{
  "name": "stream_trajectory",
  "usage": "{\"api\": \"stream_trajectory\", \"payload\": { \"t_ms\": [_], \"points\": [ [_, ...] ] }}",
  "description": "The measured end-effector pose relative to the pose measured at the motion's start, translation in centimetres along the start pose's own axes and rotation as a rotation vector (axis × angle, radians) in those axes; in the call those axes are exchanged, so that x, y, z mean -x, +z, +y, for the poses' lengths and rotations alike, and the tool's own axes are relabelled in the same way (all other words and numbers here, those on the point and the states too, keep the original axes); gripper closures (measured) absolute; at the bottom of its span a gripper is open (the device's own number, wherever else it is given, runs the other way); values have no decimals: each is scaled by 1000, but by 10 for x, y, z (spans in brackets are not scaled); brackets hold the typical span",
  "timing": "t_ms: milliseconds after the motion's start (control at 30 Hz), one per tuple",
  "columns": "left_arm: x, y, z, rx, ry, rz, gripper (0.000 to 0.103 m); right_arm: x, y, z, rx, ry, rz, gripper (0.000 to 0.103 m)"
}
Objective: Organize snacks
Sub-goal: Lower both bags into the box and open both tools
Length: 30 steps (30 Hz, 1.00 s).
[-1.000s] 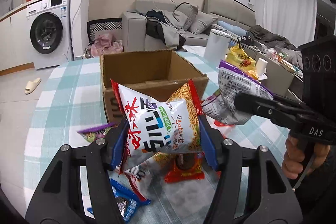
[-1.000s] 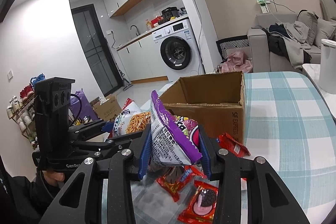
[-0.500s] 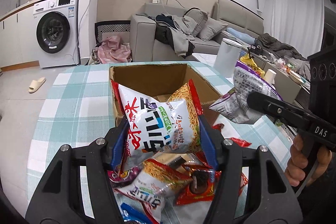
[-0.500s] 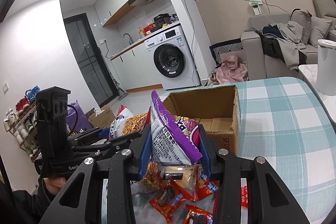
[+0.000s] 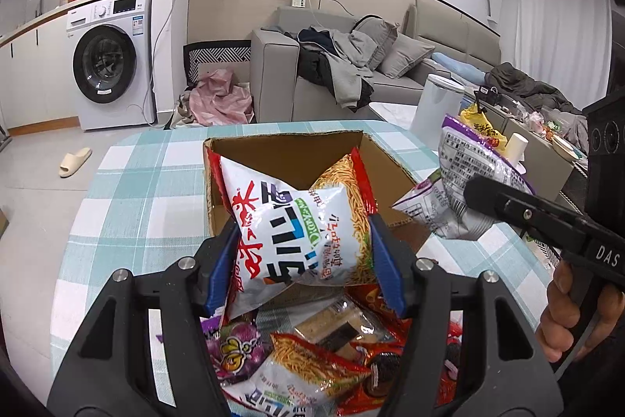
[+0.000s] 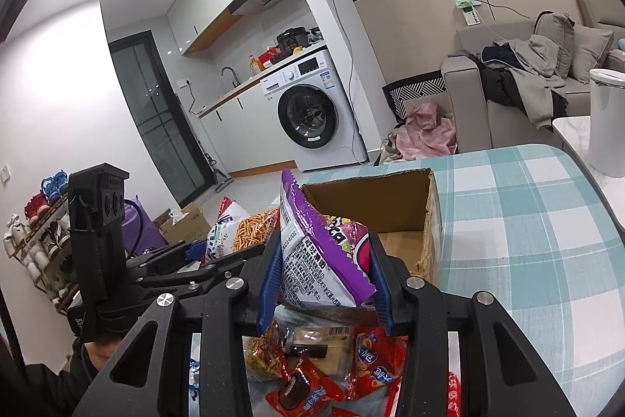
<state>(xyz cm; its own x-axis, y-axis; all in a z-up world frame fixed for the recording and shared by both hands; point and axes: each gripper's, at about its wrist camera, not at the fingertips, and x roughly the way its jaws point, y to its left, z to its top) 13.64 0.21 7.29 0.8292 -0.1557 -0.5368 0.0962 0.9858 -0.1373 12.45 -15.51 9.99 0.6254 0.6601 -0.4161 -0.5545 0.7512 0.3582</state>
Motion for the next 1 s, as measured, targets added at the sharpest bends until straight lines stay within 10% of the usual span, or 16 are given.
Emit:
{"api": "stream_trajectory", "payload": {
  "t_ms": [1000],
  "points": [
    [-60, 13, 19, 35, 25, 52, 38, -55, 4, -18, -56, -28, 82, 53]
  ]
}}
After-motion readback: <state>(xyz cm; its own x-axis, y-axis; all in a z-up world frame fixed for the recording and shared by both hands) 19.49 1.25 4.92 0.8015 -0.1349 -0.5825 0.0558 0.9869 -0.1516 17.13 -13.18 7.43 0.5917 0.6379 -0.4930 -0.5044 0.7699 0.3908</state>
